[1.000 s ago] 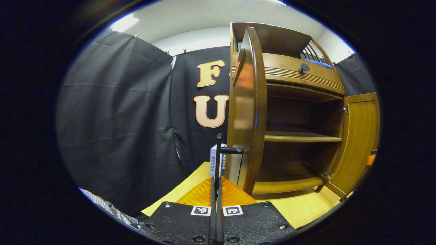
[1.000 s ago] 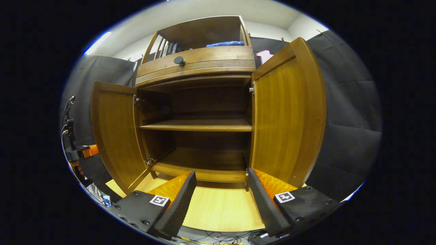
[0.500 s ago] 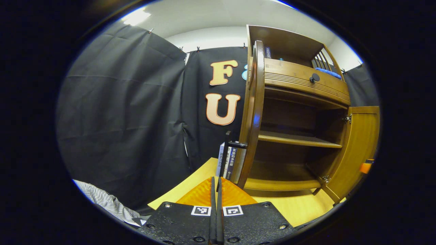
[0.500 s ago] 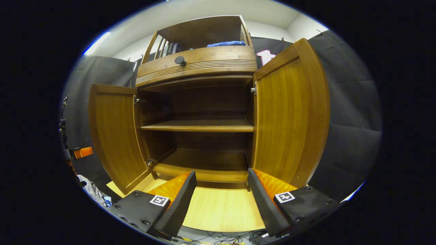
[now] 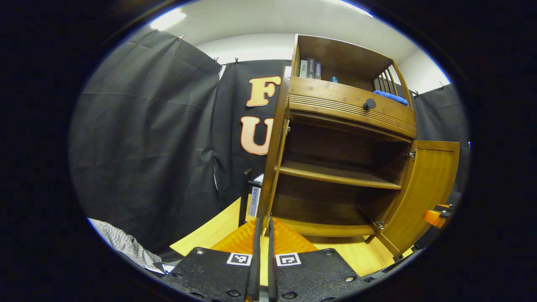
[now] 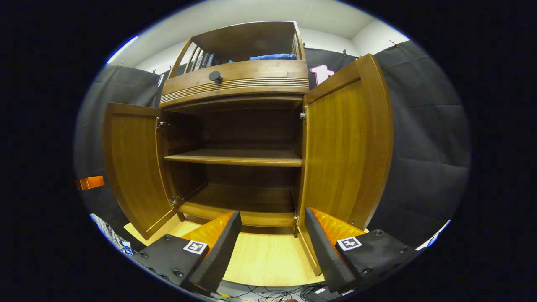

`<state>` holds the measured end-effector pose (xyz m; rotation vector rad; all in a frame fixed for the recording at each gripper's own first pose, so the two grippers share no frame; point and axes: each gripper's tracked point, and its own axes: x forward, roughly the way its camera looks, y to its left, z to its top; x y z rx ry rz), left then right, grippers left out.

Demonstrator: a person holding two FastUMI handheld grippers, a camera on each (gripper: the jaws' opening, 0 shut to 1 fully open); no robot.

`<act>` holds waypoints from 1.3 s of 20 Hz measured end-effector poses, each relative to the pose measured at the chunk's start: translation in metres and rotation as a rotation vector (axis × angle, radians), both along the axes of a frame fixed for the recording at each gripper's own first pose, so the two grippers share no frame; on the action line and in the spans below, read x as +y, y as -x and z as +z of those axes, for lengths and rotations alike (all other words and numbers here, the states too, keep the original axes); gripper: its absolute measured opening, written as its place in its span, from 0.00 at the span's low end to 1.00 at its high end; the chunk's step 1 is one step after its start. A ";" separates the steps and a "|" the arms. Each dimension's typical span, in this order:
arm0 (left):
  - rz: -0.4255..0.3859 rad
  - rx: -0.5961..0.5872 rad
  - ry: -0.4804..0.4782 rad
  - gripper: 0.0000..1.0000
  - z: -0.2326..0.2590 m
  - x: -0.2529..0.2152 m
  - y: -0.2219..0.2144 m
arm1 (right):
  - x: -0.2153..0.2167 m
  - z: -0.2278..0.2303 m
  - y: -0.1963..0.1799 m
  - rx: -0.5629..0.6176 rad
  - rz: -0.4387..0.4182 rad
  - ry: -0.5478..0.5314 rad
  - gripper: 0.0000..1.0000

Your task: Open the right door of the double-door shoe cabinet with the right hand, and open the left door with the left hand.

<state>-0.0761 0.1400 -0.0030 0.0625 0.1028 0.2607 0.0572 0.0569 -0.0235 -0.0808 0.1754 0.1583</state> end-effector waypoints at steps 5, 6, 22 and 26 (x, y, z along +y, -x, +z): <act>-0.063 -0.024 -0.051 0.29 0.020 -0.036 -0.003 | -0.011 0.012 0.002 -0.016 -0.037 0.005 1.00; -0.079 -0.028 -0.058 0.34 0.024 -0.043 -0.004 | -0.013 0.013 0.004 -0.017 -0.045 0.006 0.97; -0.194 -0.074 -0.064 0.92 0.037 -0.103 -0.044 | -0.031 0.038 0.014 -0.071 -0.110 0.016 0.97; -0.192 -0.070 -0.061 0.92 0.035 -0.104 -0.046 | -0.036 0.040 0.014 -0.078 -0.117 0.015 0.97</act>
